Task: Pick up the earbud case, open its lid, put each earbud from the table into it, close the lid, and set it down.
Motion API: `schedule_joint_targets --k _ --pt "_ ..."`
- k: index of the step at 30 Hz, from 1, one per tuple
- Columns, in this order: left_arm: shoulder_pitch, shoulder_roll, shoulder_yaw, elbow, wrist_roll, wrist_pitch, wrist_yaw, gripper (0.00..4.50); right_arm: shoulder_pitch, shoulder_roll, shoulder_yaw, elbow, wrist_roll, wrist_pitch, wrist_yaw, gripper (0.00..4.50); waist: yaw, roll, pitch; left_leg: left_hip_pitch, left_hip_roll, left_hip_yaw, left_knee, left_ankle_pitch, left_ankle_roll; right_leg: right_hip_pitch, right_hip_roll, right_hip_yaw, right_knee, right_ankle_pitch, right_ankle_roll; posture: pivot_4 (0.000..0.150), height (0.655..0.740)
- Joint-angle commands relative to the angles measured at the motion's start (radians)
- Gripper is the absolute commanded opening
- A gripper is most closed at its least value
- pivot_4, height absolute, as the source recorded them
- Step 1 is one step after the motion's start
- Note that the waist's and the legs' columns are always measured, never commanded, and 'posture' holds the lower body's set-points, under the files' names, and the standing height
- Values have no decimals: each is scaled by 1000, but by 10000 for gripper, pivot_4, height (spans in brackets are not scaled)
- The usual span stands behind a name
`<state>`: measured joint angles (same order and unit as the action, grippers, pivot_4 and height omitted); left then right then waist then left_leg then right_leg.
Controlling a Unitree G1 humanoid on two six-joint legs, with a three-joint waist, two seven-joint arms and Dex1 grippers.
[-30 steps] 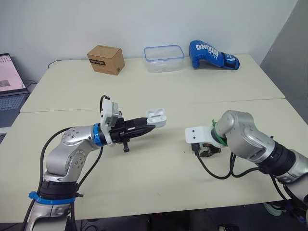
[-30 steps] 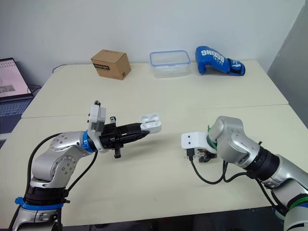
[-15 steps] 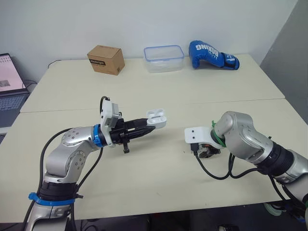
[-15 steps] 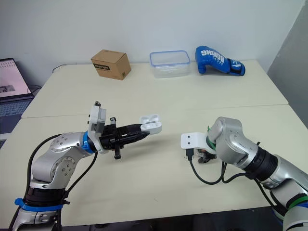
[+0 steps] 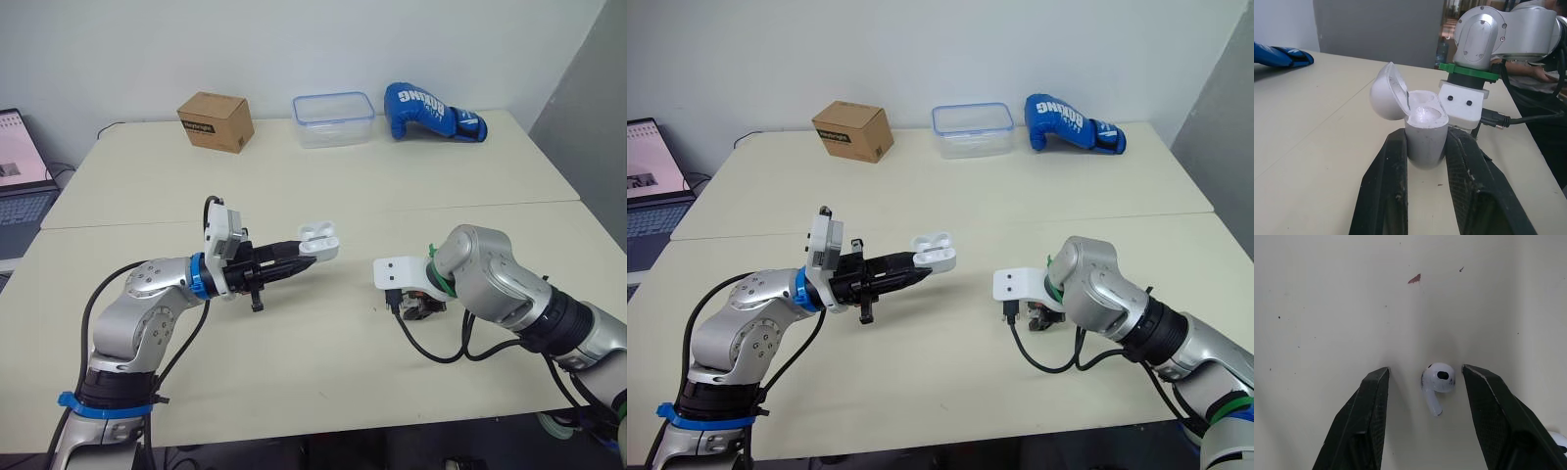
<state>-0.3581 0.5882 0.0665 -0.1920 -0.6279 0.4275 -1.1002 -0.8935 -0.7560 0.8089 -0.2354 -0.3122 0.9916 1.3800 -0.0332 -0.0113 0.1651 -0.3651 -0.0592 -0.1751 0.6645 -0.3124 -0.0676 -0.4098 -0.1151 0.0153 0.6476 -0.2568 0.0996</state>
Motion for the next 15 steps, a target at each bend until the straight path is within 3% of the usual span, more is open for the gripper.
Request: schedule_joint_targets --k 1,2,11,15 --pt "-3 4 3 -33 -3 -10 4 7145 -19 -2 4 -10 -5 -3 -7 18308 0 0 0 0 0 0 0 0 0 0 0 0 0 0 0 1500 7307" --pt "-3 4 2 -33 -3 -10 4 7145 -18 -4 5 -11 -6 -4 -6 15392 0 0 0 0 0 0 0 0 0 0 0 0 0 0 0 1500 7307" --pt "-2 6 5 -34 -4 -10 4 7145 -21 -11 10 -9 -9 -12 -4 15392 0 0 0 0 0 0 0 0 0 0 0 0 0 0 0 1500 7307" --pt "1 5 5 -35 -4 -11 6 7145 -20 -12 9 -8 -10 -16 -5 5686 0 0 0 0 0 0 0 0 0 0 0 0 0 0 0 1500 7307"
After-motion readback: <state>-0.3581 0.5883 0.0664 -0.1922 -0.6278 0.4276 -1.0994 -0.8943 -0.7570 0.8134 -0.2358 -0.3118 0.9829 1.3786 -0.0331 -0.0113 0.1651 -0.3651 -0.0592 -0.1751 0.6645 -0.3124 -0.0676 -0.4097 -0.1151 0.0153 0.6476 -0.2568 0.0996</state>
